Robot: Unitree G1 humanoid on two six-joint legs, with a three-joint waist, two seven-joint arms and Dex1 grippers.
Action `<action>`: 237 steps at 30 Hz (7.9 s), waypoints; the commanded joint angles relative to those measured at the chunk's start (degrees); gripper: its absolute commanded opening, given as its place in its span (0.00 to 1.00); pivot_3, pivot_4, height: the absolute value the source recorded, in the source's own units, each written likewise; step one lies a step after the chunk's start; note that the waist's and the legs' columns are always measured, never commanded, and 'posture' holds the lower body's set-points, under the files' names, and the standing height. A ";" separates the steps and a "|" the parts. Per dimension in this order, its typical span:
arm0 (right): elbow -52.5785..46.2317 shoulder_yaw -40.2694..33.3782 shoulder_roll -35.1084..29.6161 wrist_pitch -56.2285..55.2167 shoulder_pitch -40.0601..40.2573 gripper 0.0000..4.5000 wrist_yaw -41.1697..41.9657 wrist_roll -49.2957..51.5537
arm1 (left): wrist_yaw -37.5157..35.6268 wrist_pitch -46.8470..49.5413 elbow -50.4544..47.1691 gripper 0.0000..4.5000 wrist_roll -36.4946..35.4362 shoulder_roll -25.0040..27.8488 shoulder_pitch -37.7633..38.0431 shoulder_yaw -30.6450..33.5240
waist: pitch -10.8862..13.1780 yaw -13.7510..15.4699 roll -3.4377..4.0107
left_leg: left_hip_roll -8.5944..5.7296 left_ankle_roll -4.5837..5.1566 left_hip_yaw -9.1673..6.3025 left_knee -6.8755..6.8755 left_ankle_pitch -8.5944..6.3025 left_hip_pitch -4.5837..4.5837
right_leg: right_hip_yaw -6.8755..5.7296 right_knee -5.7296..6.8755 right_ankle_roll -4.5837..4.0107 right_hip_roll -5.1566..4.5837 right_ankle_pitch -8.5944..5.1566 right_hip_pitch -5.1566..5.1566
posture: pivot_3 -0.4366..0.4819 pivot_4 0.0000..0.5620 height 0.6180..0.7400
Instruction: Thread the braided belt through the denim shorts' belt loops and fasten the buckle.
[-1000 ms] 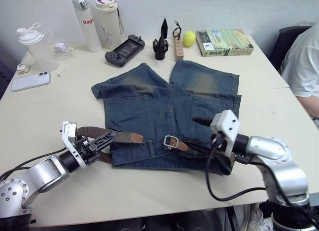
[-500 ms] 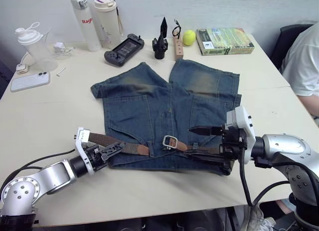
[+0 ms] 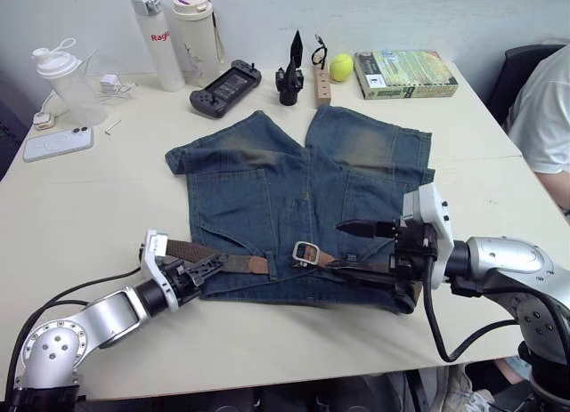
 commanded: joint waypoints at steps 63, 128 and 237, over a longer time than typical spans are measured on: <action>20.19 27.73 2.58 -74.32 13.93 0.89 -22.18 -79.26 | -54.93 9.97 14.56 0.00 46.87 -3.66 -24.45 -17.50 | -0.02 1.27 -0.05 | 0.08 -0.18 0.10 0.29 0.37 0.07 | 0.14 0.37 0.11 0.43 0.05 -0.01 | 0.48 0.27 1.00; 16.97 20.09 -5.20 -82.45 16.30 0.89 -17.51 -73.03 | -61.93 8.63 18.30 0.00 55.93 -5.36 -26.69 -21.46 | -0.12 1.29 -0.20 | 0.07 -0.14 -0.09 0.26 0.33 0.43 | 0.04 0.23 0.10 0.40 0.04 0.53 | 0.48 0.27 1.00; 13.83 20.52 0.09 -81.80 15.22 0.00 -14.71 -70.71 | -76.34 -38.97 62.19 0.02 82.27 4.06 -46.72 -18.86 | 0.19 -0.04 -0.56 | 0.26 -0.30 0.45 0.38 0.17 0.13 | -0.08 1.01 -0.25 0.54 -0.37 -0.33 | 0.48 0.27 1.00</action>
